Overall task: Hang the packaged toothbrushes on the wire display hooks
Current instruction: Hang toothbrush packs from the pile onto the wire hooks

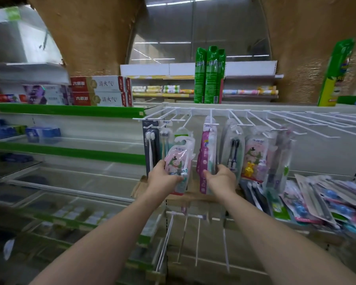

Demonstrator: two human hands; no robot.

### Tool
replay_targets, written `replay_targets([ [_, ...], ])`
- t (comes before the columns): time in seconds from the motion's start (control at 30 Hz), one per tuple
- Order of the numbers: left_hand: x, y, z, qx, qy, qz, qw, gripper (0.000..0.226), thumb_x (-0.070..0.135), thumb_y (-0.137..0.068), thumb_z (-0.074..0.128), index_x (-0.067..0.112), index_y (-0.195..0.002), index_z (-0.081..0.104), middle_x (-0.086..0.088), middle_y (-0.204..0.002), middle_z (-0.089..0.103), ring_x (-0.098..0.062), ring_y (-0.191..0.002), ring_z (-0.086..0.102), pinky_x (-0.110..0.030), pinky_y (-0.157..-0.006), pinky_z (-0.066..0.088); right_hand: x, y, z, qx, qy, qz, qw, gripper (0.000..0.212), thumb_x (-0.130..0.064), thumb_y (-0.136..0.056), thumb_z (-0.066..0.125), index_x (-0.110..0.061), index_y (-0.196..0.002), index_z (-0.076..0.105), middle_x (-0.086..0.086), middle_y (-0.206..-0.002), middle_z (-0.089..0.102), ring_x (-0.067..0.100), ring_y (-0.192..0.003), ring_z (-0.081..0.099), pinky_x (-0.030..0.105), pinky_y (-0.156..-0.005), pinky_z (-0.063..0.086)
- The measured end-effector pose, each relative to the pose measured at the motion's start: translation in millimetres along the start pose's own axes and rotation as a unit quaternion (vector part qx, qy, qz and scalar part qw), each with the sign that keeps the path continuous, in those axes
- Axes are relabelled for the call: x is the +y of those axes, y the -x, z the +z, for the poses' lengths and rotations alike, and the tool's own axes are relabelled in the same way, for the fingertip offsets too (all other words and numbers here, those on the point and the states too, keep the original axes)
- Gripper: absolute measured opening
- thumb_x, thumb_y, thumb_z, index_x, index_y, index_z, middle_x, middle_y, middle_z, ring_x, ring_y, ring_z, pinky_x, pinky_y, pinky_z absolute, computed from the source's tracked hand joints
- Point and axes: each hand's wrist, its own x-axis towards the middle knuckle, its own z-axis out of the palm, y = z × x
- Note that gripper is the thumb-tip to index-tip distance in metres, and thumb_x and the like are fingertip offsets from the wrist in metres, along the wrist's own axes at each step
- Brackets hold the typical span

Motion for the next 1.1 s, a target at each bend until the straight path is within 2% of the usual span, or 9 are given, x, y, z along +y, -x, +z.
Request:
replay_targets([
  [0.1, -0.1, 8.8, -1.0, -0.004, -0.006, 0.002, 1.0, 0.045, 0.012, -0.071, 0.088, 0.028, -0.101, 0.059, 0.005, -0.102, 0.073, -0.017, -0.095, 0.071, -0.046, -0.085, 0.062, 4.6, 12.6, -8.2, 0.002, -0.016, 0.01, 1.0, 0.043, -0.038, -0.094, 0.068, -0.008, -0.123, 0.064, 0.012, -0.119, 0.068, 0.029, -0.112, 0.062, 0.025, -0.08, 0.039],
  [0.3, 0.1, 36.0, 6.2, -0.029, -0.003, 0.015, 0.999, 0.044, 0.012, -0.072, 0.088, 0.029, -0.101, 0.059, 0.004, -0.102, 0.072, -0.016, -0.096, 0.071, -0.044, -0.086, 0.062, 16.3, 40.6, -28.4, 0.005, 0.011, 0.017, 1.0, 0.05, -0.04, -0.094, 0.068, -0.008, -0.132, 0.059, 0.011, -0.125, 0.065, 0.03, -0.115, 0.06, 0.031, -0.083, 0.042],
  [0.4, 2.6, 50.1, 16.0, -0.037, -0.005, 0.019, 0.999, 0.041, 0.01, -0.074, 0.087, 0.028, -0.096, 0.057, 0.002, -0.102, 0.07, -0.016, -0.094, 0.068, -0.037, -0.082, 0.061, 26.1, 52.5, -42.8, 0.009, 0.037, 0.013, 0.999, 0.042, -0.042, -0.094, 0.066, -0.011, -0.121, 0.062, 0.009, -0.117, 0.067, 0.028, -0.1, 0.061, 0.034, -0.081, 0.048],
  [0.53, 6.0, 67.4, 32.6, -0.064, -0.004, 0.018, 0.998, 0.043, 0.013, -0.072, 0.087, 0.029, -0.099, 0.057, 0.002, -0.103, 0.07, -0.019, -0.094, 0.069, -0.046, -0.08, 0.063, 40.4, 64.3, -68.6, 0.027, 0.094, 0.003, 0.995, 0.036, -0.045, -0.092, 0.067, -0.014, -0.11, 0.066, 0.004, -0.103, 0.068, 0.025, -0.089, 0.06, 0.032, -0.07, 0.044],
  [0.7, 13.9, 84.9, 55.8, -0.085, 0.0, 0.02, 0.996, 0.044, 0.011, -0.073, 0.086, 0.022, -0.105, 0.058, 0.0, -0.104, 0.069, -0.02, -0.096, 0.069, -0.044, -0.081, 0.062, 64.5, 72.9, -96.2, 0.034, 0.137, 0.009, 0.99, 0.032, -0.041, -0.09, 0.067, -0.016, -0.11, 0.069, 0.004, -0.103, 0.07, 0.026, -0.09, 0.062, 0.031, -0.07, 0.043],
  [0.8, 20.3, 92.6, 74.9, -0.087, 0.008, 0.021, 0.996, 0.047, 0.011, -0.073, 0.086, 0.022, -0.109, 0.059, 0.002, -0.105, 0.07, -0.018, -0.096, 0.069, -0.043, -0.083, 0.062, 77.3, 72.5, -111.6, 0.036, 0.142, 0.018, 0.989, 0.027, -0.041, -0.09, 0.068, -0.017, -0.101, 0.069, 0.005, -0.098, 0.07, 0.025, -0.087, 0.062, 0.031, -0.068, 0.043],
  [0.97, 39.7, 100.6, 110.2, -0.085, 0.015, 0.029, 0.996, 0.043, 0.01, -0.072, 0.085, 0.032, -0.097, 0.057, 0.004, -0.103, 0.07, -0.018, -0.096, 0.069, -0.045, -0.087, 0.061, 88.8, 60.4, -141.6, 0.034, 0.151, 0.013, 0.988, 0.025, -0.041, -0.09, 0.067, -0.017, -0.084, 0.066, 0.004, -0.08, 0.059, 0.03, -0.088, 0.065, 0.03, -0.064, 0.038],
  [1.03, 48.9, 102.6, 124.9, -0.078, 0.007, 0.038, 0.996, 0.042, 0.011, -0.073, 0.085, 0.032, -0.092, 0.054, 0.004, -0.1, 0.068, -0.017, -0.095, 0.068, -0.044, -0.088, 0.06, 92.9, 53.9, -153.3, 0.032, 0.145, 0.015, 0.989, 0.026, -0.042, -0.09, 0.066, -0.016, -0.086, 0.068, 0.005, -0.083, 0.063, 0.029, -0.085, 0.062, 0.03, -0.064, 0.039],
  [1.1, 59.1, 104.9, 138.6, -0.084, 0.012, 0.039, 0.996, 0.042, 0.012, -0.074, 0.085, 0.031, -0.095, 0.054, 0.004, -0.101, 0.068, -0.017, -0.094, 0.067, -0.044, -0.086, 0.061, 97.7, 47.9, -164.2, 0.04, 0.144, 0.009, 0.989, 0.029, -0.044, -0.09, 0.066, -0.017, -0.095, 0.07, 0.004, -0.091, 0.069, 0.027, -0.085, 0.063, 0.03, -0.062, 0.038],
])
